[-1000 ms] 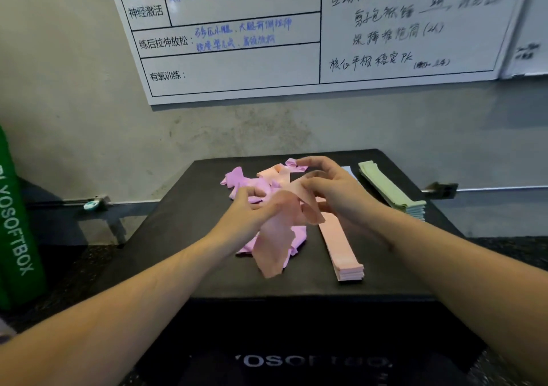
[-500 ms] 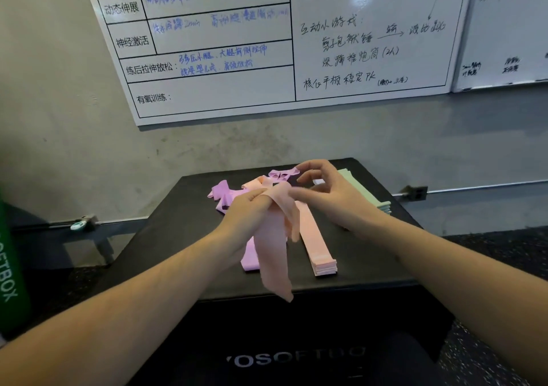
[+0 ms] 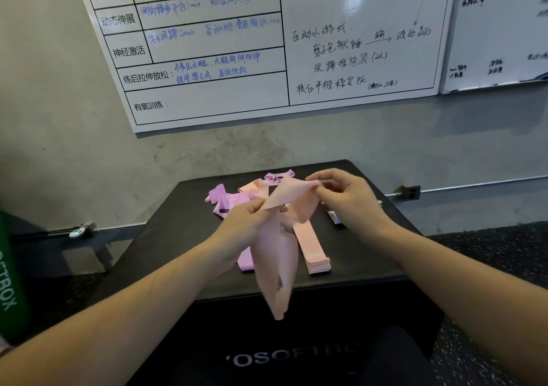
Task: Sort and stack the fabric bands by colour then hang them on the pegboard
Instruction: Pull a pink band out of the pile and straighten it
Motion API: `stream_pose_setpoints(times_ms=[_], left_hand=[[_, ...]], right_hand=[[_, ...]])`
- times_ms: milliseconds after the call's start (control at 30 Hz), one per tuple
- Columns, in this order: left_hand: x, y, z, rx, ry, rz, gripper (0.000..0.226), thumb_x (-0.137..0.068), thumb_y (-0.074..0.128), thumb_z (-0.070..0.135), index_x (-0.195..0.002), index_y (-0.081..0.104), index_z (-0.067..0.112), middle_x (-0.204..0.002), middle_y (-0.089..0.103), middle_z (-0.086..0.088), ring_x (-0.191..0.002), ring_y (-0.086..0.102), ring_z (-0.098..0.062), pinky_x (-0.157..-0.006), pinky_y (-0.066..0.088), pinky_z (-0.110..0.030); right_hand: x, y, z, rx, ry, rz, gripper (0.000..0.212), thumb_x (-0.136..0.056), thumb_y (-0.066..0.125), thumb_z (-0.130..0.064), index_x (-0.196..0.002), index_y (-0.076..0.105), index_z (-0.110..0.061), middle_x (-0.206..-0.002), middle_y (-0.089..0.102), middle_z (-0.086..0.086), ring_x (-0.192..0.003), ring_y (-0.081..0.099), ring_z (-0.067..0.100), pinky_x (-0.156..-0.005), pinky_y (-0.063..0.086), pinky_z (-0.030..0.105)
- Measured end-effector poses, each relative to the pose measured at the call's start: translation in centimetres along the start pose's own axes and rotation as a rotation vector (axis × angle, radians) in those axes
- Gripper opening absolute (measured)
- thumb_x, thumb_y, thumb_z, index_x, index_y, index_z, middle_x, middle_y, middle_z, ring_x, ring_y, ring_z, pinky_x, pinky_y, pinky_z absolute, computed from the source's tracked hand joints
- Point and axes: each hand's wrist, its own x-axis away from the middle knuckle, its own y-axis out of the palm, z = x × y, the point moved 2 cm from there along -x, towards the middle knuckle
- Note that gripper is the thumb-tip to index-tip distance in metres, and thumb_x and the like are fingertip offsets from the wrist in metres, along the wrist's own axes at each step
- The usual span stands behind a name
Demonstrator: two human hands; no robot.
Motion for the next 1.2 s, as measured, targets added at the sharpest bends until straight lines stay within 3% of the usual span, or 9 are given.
stream_pose_setpoints(times_ms=[133,200,333,600,733,900,1000,1133,1200], left_hand=[[0.4,0.7,-0.3,-0.161,0.025,-0.011,0.016,-0.104,0.055,0.032,-0.108,0.071,0.028,-0.092,0.071,0.014,-0.075,0.063,0.008,-0.062,0.043,-0.006],[0.4,1.1,-0.3,-0.234,0.043,-0.046,0.013,-0.104,0.055,0.026,-0.11,0.064,0.033,-0.097,0.07,0.014,-0.081,0.064,0.011,-0.076,0.05,-0.011],[0.5,1.7,0.2,-0.234,0.054,-0.134,0.027,-0.097,0.066,0.037,-0.123,0.059,0.038,-0.112,0.07,0.019,-0.103,0.068,-0.003,-0.098,0.055,-0.037],[-0.5,2.7,3.3,0.071,0.134,0.016,0.04,-0.087,0.078,0.04,-0.118,0.055,0.032,-0.116,0.068,0.011,-0.106,0.068,-0.011,-0.086,0.055,-0.032],[-0.8,3.5,4.4,0.107,0.091,0.02,0.026,-0.093,0.072,0.032,-0.114,0.062,0.021,-0.107,0.076,-0.002,-0.091,0.07,-0.015,-0.088,0.055,-0.039],[-1.0,4.1,4.8,0.135,0.093,0.048,0.011,-0.1,0.062,0.023,-0.111,0.064,0.02,-0.11,0.075,-0.003,-0.102,0.071,-0.02,-0.083,0.061,-0.035],[-1.2,4.0,4.9,0.154,0.099,0.138,0.01,-0.104,0.056,0.019,-0.11,0.062,0.023,-0.111,0.072,-0.001,-0.102,0.068,-0.018,-0.074,0.057,-0.029],[-1.8,4.0,4.8,0.241,0.068,0.224,0.017,-0.105,0.048,0.013,-0.112,0.06,0.023,-0.116,0.069,-0.004,-0.11,0.067,-0.025,-0.088,0.06,-0.042],[-2.1,4.0,4.7,0.319,0.033,0.225,0.016,-0.106,0.046,0.014,-0.116,0.057,0.02,-0.121,0.069,-0.007,-0.108,0.07,-0.025,-0.082,0.061,-0.04]], right_hand=[[-0.9,-0.8,-0.5,-0.022,0.033,0.016,0.036,-0.098,0.051,-0.001,-0.102,0.076,-0.027,-0.09,0.076,-0.004,-0.087,0.07,0.014,-0.079,0.062,0.033],[-1.2,-0.9,-1.0,-0.071,0.029,-0.021,0.028,-0.101,0.053,-0.004,-0.11,0.068,-0.025,-0.09,0.076,-0.002,-0.083,0.071,0.014,-0.073,0.061,0.03],[-1.6,-1.1,-1.9,-0.036,0.035,-0.074,0.01,-0.104,0.053,-0.014,-0.105,0.058,-0.022,-0.084,0.074,-0.003,-0.081,0.07,0.015,-0.072,0.062,0.032],[-1.4,-1.5,-3.1,-0.015,0.063,-0.148,0.013,-0.102,0.056,-0.017,-0.096,0.066,-0.023,-0.08,0.07,-0.001,-0.077,0.064,0.017,-0.067,0.054,0.032],[-0.9,-1.7,-3.7,-0.078,0.05,-0.175,0.016,-0.101,0.055,-0.01,-0.096,0.067,-0.019,-0.08,0.068,0.001,-0.071,0.063,0.012,-0.058,0.052,0.022],[-0.4,-2.1,-3.6,-0.126,0.062,-0.172,0.017,-0.101,0.052,-0.008,-0.106,0.065,-0.019,-0.087,0.064,0.002,-0.074,0.064,0.01,-0.063,0.053,0.025],[0.2,-2.2,-2.6,-0.206,0.076,-0.106,0.021,-0.092,0.058,-0.025,-0.113,0.053,-0.023,-0.092,0.065,-0.002,-0.079,0.063,0.011,-0.075,0.051,0.031],[2.1,-1.5,-0.5,0.008,0.083,-0.125,0.046,-0.08,0.078,-0.049,-0.105,0.051,-0.021,-0.098,0.063,-0.004,-0.085,0.065,0.008,-0.077,0.053,0.028],[2.9,-0.9,0.8,0.112,0.115,-0.183,0.045,-0.08,0.083,-0.042,-0.107,0.053,-0.021,-0.103,0.065,-0.003,-0.089,0.066,0.007,-0.074,0.053,0.023]])
